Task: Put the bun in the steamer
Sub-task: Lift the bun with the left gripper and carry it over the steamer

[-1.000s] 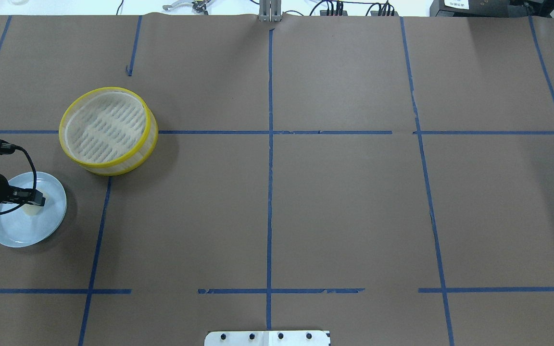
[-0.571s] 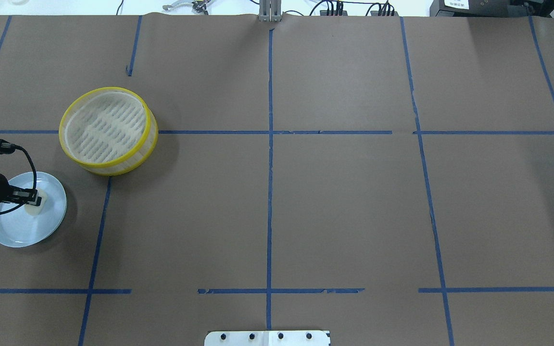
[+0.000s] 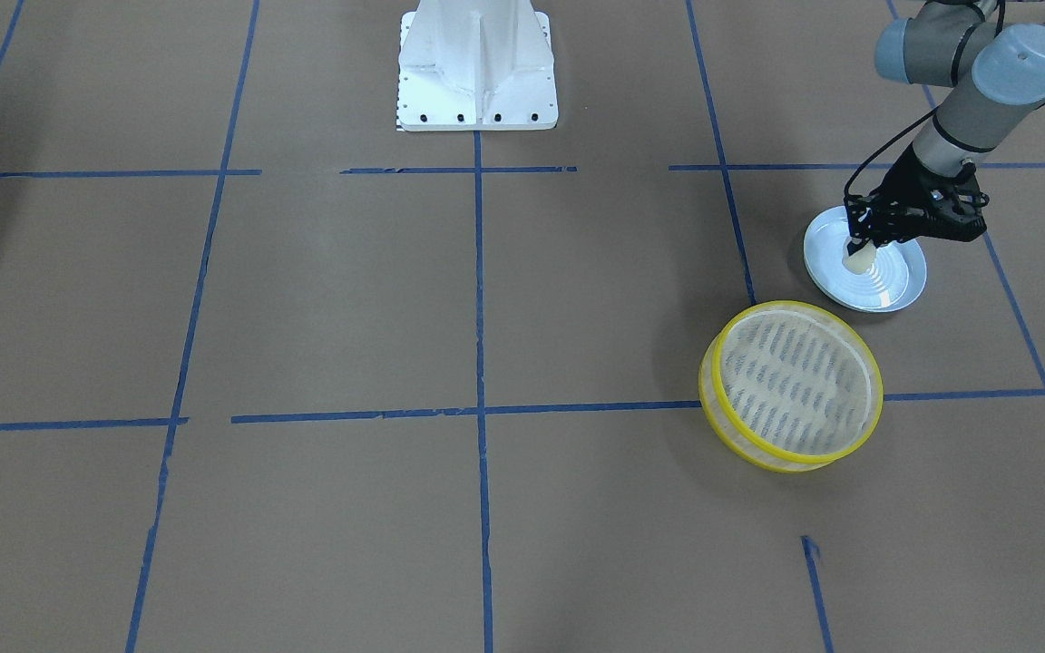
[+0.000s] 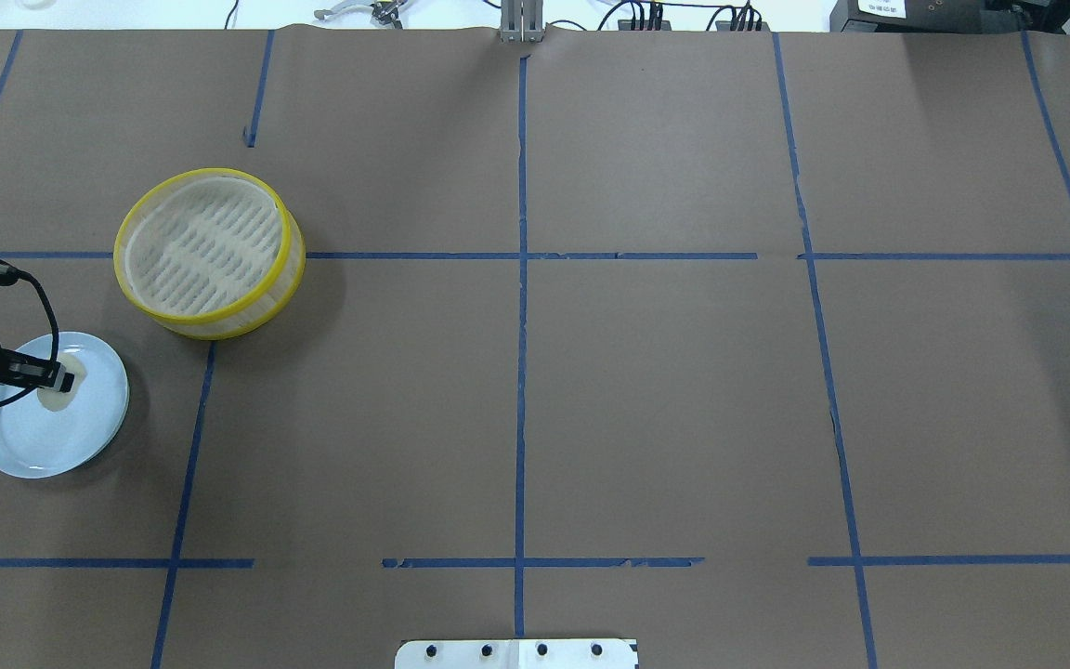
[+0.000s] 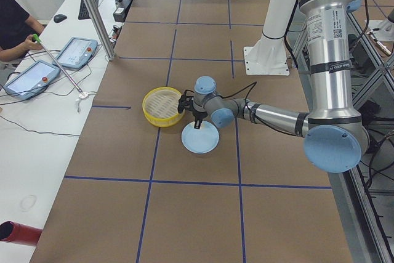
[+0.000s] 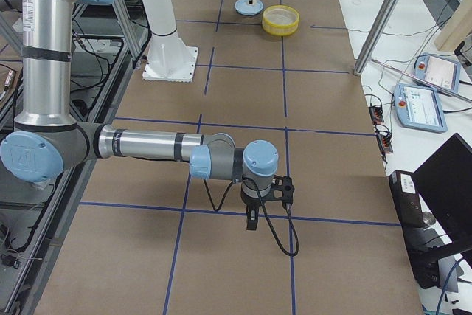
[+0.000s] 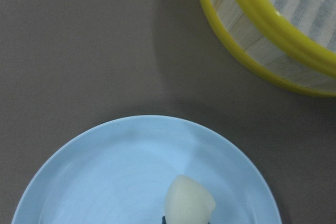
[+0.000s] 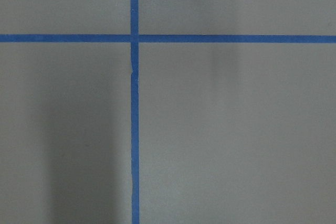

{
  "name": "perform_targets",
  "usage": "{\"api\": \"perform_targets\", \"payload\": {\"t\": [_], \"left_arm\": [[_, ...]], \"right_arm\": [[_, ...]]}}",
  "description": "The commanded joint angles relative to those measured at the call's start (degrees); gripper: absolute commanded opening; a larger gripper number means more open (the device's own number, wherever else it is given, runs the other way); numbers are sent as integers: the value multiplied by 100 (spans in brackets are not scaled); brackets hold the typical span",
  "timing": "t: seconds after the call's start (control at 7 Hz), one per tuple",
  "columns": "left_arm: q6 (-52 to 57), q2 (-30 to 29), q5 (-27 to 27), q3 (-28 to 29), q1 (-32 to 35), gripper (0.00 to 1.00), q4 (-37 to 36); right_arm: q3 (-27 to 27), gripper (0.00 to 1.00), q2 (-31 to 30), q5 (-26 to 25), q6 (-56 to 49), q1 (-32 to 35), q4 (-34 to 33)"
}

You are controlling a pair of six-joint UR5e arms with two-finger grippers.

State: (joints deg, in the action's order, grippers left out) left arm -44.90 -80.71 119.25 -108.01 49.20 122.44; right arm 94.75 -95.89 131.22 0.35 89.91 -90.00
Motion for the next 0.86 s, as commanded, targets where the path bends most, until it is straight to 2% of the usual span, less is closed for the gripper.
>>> {"api": "perform_targets", "payload": {"t": [0.0,0.29,0.57,0.71], "left_arm": [[996,-163,134,-709,727,25,-1610],[1150,-1195,134,-774,1116,24,-2946],[1159,-2461,134,-660,1109,24,-4363],[1141,-2702,160,-442,1091,24,-4386]], "right_arm": [[0,100,9,0,0,0,0],[0,100,0,0,0,0,0],[0,100,0,0,0,0,0],[0,100,0,0,0,0,0]]}}
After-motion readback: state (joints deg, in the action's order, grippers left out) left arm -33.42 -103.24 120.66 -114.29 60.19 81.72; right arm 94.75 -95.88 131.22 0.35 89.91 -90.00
